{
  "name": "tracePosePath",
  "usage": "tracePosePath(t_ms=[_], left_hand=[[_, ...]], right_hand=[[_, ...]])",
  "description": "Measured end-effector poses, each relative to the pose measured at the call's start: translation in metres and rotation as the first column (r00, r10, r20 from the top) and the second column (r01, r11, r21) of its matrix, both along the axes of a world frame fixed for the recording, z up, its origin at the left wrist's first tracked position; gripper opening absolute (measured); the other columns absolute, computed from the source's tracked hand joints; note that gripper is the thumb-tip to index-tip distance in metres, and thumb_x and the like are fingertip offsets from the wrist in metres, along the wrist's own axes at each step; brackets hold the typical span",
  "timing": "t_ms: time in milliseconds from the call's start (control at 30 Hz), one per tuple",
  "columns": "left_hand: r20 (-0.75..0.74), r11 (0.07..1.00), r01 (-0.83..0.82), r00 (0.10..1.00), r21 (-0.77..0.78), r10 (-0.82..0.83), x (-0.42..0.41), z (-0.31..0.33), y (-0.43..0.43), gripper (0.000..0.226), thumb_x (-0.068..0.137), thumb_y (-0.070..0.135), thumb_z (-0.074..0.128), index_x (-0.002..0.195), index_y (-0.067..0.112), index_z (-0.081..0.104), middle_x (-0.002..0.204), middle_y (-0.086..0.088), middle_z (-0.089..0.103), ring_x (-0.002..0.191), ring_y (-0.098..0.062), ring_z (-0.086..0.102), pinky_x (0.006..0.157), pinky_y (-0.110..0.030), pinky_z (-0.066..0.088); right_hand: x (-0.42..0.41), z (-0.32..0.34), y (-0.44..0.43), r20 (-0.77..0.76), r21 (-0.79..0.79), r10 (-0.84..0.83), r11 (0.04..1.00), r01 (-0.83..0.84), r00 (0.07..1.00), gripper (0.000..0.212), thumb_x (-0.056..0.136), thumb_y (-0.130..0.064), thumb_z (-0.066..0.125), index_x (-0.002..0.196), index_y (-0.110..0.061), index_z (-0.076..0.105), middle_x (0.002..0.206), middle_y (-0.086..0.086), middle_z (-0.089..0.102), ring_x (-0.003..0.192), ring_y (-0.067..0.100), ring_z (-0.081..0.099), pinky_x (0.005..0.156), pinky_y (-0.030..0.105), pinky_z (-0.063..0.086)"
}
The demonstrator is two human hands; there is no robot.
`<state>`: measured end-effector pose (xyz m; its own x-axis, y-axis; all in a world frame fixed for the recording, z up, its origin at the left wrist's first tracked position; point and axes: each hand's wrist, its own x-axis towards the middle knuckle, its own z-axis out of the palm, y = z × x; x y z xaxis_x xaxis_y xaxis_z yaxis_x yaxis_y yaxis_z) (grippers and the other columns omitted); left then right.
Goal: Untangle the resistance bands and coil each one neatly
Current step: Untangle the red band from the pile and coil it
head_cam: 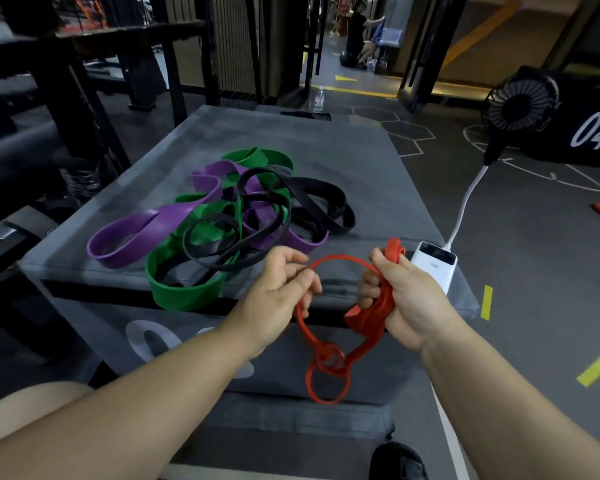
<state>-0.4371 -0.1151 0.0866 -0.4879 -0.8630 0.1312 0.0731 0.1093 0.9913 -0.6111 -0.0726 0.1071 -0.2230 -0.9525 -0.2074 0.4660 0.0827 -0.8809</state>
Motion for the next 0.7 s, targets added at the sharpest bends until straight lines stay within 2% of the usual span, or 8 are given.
tracePosePath(t_ms=[100,267,367,467,533,600,700], left_hand=[[0.031,0.995,0.074,0.997,-0.074,-0.072,0.004,0.006,-0.001,0.012,0.101,0.007,0.037,0.096,0.014,0.046,0.074,0.002,0.06,0.054,-0.007,0.039,0.052,-0.022,0.034],[0.065,0.985,0.118,0.992,-0.126,-0.111,0.009,0.012,-0.004,0.015,0.094,0.026,0.044,0.09,0.02,0.057,0.065,0.007,0.057,0.056,-0.009,0.04,0.054,-0.02,0.034],[0.018,0.983,0.144,0.99,-0.11,-0.143,0.012,0.016,-0.006,0.019,0.091,0.026,0.045,0.087,0.021,0.063,0.065,0.006,0.058,0.057,-0.01,0.042,0.056,-0.021,0.037],[-0.057,0.987,0.16,0.986,0.005,-0.16,0.013,0.018,-0.007,0.021,0.088,0.027,0.047,0.081,0.024,0.067,0.068,0.008,0.058,0.064,-0.007,0.05,0.064,-0.02,0.044],[-0.083,0.983,0.176,0.982,0.05,-0.171,0.012,0.019,-0.007,0.02,0.086,0.027,0.047,0.082,0.018,0.065,0.069,0.008,0.058,0.068,-0.005,0.053,0.068,-0.021,0.046],[-0.074,0.983,0.178,0.982,0.042,-0.174,0.01,0.02,-0.007,0.022,0.087,0.027,0.047,0.078,0.023,0.067,0.067,0.008,0.055,0.066,-0.006,0.049,0.066,-0.02,0.044],[-0.076,0.982,0.188,0.98,0.017,-0.186,0.01,0.023,-0.005,0.02,0.089,0.027,0.047,0.083,0.017,0.063,0.063,0.008,0.05,0.059,-0.007,0.041,0.056,-0.019,0.036]], right_hand=[[0.004,-0.004,0.0,-0.079,0.01,0.067,0.998,-0.066,0.995,0.026,0.104,-0.019,0.041,0.078,-0.019,0.039,0.058,-0.003,0.037,0.046,0.008,0.034,0.044,0.021,0.035],[0.005,-0.006,0.002,-0.143,0.057,0.146,0.989,-0.139,0.979,0.021,0.104,-0.014,0.037,0.083,-0.017,0.04,0.059,-0.002,0.04,0.048,0.01,0.036,0.046,0.023,0.035],[0.008,-0.008,0.003,-0.156,0.093,0.178,0.982,-0.165,0.972,0.022,0.104,-0.021,0.041,0.082,-0.017,0.04,0.057,-0.002,0.041,0.048,0.01,0.038,0.047,0.024,0.035],[0.012,-0.009,0.006,-0.189,0.128,0.238,0.968,-0.217,0.953,0.032,0.102,-0.037,0.042,0.079,-0.016,0.042,0.057,0.0,0.042,0.05,0.014,0.04,0.051,0.027,0.037],[0.015,-0.01,0.007,-0.238,0.151,0.317,0.946,-0.287,0.918,0.052,0.095,-0.06,0.04,0.08,-0.011,0.045,0.056,0.002,0.043,0.051,0.016,0.042,0.054,0.029,0.041],[0.016,-0.013,0.008,-0.27,0.153,0.419,0.908,-0.391,0.867,0.071,0.082,-0.078,0.034,0.085,-0.009,0.048,0.056,0.003,0.044,0.053,0.018,0.045,0.062,0.034,0.042],[0.018,-0.017,0.011,-0.236,0.125,0.554,0.832,-0.541,0.798,0.081,0.063,-0.087,0.037,0.086,-0.011,0.052,0.057,0.003,0.047,0.057,0.02,0.055,0.082,0.052,0.043]])
